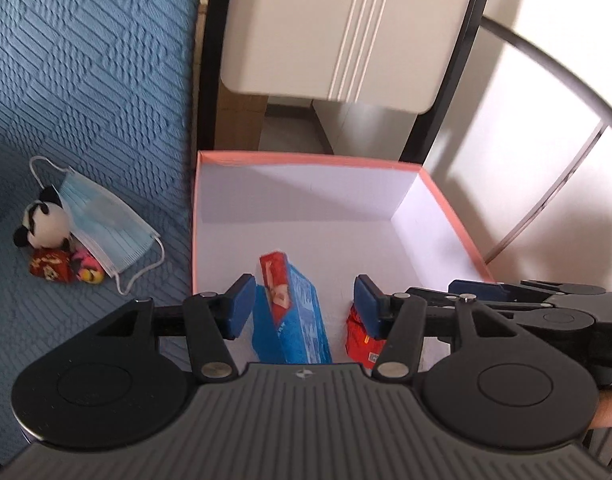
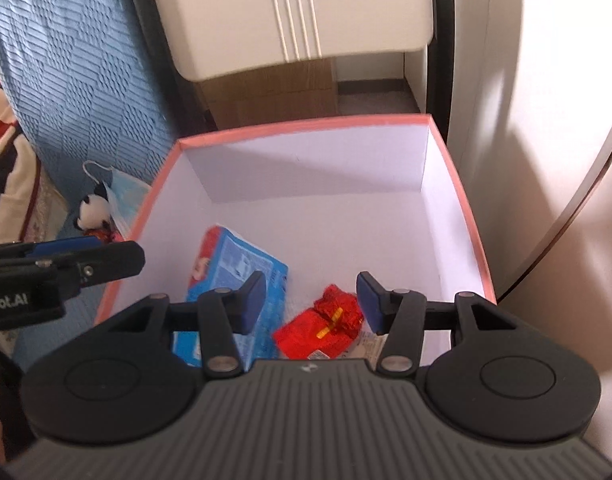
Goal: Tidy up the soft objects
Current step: 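Carry the red packet and wipes pack over the pink box with both tools, then open both tools to drop the packet and wipes into the pink box, then withdraw both tools from the box back toward the cushion pile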
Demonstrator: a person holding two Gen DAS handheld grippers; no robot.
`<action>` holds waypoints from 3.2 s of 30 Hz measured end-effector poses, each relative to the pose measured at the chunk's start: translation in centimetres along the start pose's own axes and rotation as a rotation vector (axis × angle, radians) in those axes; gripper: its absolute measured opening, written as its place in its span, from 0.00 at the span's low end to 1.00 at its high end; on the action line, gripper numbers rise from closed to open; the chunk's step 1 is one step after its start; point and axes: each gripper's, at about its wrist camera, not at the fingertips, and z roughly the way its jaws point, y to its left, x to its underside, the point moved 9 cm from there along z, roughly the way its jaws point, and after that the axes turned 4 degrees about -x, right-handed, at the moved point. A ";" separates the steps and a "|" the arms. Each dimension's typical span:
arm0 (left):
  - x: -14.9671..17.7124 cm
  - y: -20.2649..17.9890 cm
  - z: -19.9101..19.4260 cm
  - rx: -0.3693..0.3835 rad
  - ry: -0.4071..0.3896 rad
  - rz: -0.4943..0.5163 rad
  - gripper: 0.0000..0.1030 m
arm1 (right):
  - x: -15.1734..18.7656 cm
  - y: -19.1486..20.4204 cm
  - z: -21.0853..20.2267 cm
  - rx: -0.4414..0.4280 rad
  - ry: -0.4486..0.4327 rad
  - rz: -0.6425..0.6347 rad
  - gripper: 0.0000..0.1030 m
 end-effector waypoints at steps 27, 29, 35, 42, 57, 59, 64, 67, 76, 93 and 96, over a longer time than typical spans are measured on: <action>-2.8 9.4 -16.2 -0.010 -0.265 -0.070 0.59 | -2.0 13.2 -8.0 -0.020 -0.112 -0.104 0.52; -2.6 10.5 -16.9 -0.014 -0.274 -0.079 0.59 | -1.7 14.4 -8.1 -0.023 -0.108 -0.114 0.52; -1.4 13.4 -18.2 -0.047 -0.287 -0.079 0.59 | -0.7 17.4 -7.9 -0.044 -0.102 -0.130 0.52; 0.4 17.7 -18.3 -0.086 -0.305 -0.107 0.59 | 1.2 20.4 -6.2 -0.053 -0.088 -0.168 0.52; 4.1 25.0 -16.4 -0.158 -0.280 -0.167 0.59 | 3.0 25.4 -2.6 -0.045 -0.091 -0.214 0.52; 4.3 25.6 -16.3 -0.159 -0.281 -0.177 0.59 | 3.1 26.0 -2.5 -0.063 -0.087 -0.200 0.52; 4.8 26.3 -16.3 -0.148 -0.284 -0.198 0.59 | 3.4 27.0 -2.5 -0.101 -0.085 -0.160 0.74; 4.9 26.4 -16.2 -0.143 -0.281 -0.202 0.59 | 3.5 27.3 -2.9 -0.102 -0.092 -0.169 0.79; 4.8 25.7 -15.9 -0.142 -0.253 -0.183 0.59 | 2.8 26.2 -2.6 0.010 -0.052 -0.202 0.79; 4.5 28.1 -12.3 -0.209 -0.187 -0.212 0.59 | 0.3 23.4 -4.7 0.130 0.079 -0.075 0.79; 4.4 28.3 -11.5 -0.208 -0.172 -0.216 0.59 | 0.4 23.7 -4.7 0.090 0.109 -0.035 0.79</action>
